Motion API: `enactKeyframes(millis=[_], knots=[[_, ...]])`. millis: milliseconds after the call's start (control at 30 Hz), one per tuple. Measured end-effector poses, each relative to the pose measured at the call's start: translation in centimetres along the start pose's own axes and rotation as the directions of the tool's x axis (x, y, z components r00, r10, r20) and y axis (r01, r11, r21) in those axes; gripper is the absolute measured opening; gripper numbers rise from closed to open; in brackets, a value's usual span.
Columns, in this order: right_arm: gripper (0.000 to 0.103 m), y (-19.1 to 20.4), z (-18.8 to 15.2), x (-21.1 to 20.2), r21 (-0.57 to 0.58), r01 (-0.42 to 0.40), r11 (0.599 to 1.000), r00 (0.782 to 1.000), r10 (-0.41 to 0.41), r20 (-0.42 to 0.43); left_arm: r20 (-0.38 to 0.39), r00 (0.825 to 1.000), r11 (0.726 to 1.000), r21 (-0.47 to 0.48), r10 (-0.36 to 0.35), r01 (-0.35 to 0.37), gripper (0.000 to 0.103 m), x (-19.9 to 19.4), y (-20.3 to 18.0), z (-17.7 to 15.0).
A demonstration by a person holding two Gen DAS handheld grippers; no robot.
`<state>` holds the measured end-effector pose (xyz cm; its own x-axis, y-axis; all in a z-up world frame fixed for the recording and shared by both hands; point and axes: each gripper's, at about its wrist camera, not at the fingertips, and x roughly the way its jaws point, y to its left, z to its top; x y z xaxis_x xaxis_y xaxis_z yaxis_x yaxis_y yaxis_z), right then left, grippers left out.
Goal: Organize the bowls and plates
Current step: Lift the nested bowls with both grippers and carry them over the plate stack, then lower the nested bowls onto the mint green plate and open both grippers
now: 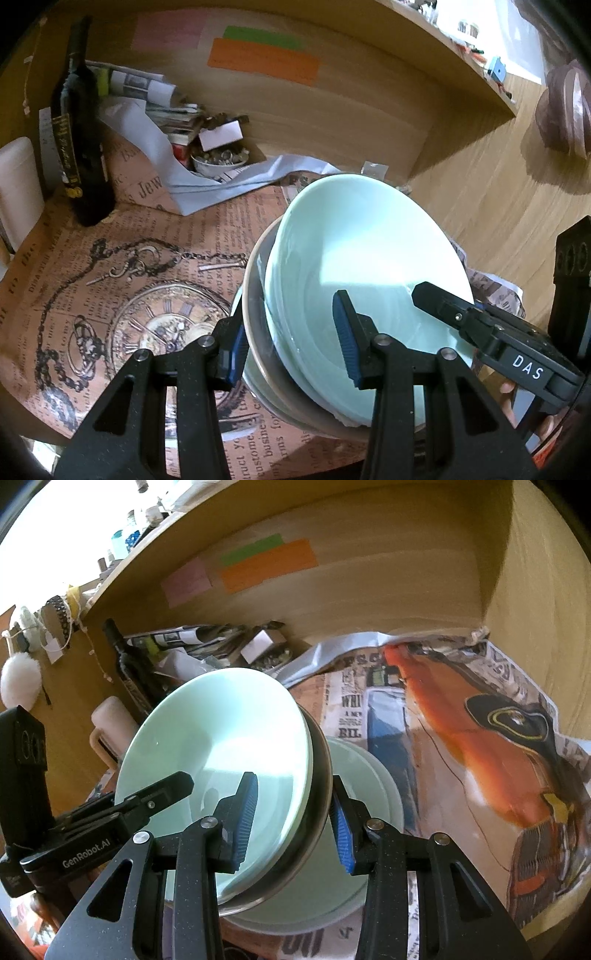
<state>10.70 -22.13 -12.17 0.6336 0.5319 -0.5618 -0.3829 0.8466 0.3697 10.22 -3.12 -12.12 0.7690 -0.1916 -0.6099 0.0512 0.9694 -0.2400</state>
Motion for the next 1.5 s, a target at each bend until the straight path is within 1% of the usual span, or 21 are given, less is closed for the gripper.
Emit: enactKeyframes(millis=[200,467,733,833,967,1033,1100,1133,1167,1233,1367,1400,1500], knots=[[0.035,-1.0,-0.6,0.3,0.019,0.009,1.0,1.0,-0.009,-0.022,-0.029,1.0,1.0,0.001,0.0,0.0,0.043,1.1,-0.5,-0.3],[0.035,-2.2,-0.8,0.8,0.046,0.022,0.999,0.999,-0.02,-0.043,-0.073,0.997,1.0,-0.001,-0.017,0.017,0.043,2.6,-0.7,-0.4],[0.035,-2.5,-0.8,1.5,0.053,0.02,0.998,0.999,-0.018,-0.041,-0.087,0.996,1.0,0.0,-0.017,0.017,0.043,2.8,-0.5,-0.2],[0.035,-2.6,-0.8,1.6,0.058,0.014,0.998,0.999,-0.011,-0.039,-0.088,0.996,1.0,-0.008,-0.03,0.029,0.043,2.9,-0.3,-0.1],[0.036,-2.6,-0.8,1.7,0.043,0.01,0.999,0.999,-0.009,-0.034,-0.089,0.995,0.999,-0.006,-0.045,0.045,0.043,2.9,-0.2,-0.2],[0.037,-2.5,-1.0,1.6,0.034,0.009,0.999,0.999,-0.008,-0.032,-0.086,0.995,0.999,0.003,-0.041,0.041,0.043,2.8,-0.3,-0.4],[0.037,-2.4,-1.0,1.5,0.032,0.011,0.999,0.999,-0.01,-0.03,-0.066,0.998,1.0,0.019,-0.021,0.023,0.043,2.5,-0.5,-0.5],[0.04,-2.3,-1.0,1.4,0.03,0.017,0.999,1.0,-0.016,-0.024,-0.052,0.999,0.999,0.032,-0.001,0.003,0.044,2.3,-0.7,-0.5],[0.047,-2.3,-0.9,1.2,0.025,0.031,0.999,0.999,-0.031,-0.011,-0.033,0.999,0.999,0.049,0.018,-0.016,0.045,1.9,-0.9,-0.5],[0.05,-2.2,-0.9,0.6,0.02,0.049,0.999,0.999,-0.049,0.015,-0.012,1.0,0.998,0.063,0.029,-0.028,0.048,1.3,-1.0,-0.3],[0.051,-2.0,-0.5,-0.5,0.019,0.043,0.999,0.998,-0.044,0.043,0.039,0.999,0.997,0.072,0.028,-0.031,0.056,-0.4,-1.0,0.1],[0.051,-1.9,-0.3,-1.1,0.013,0.04,0.999,0.997,-0.041,0.058,0.064,0.997,0.996,0.078,0.031,-0.036,0.059,-1.2,-1.1,0.4],[0.052,-1.3,0.1,-2.5,-0.009,0.038,0.999,0.994,-0.037,0.1,0.128,0.991,0.995,0.092,0.03,-0.042,0.063,-3.0,-1.5,1.0]])
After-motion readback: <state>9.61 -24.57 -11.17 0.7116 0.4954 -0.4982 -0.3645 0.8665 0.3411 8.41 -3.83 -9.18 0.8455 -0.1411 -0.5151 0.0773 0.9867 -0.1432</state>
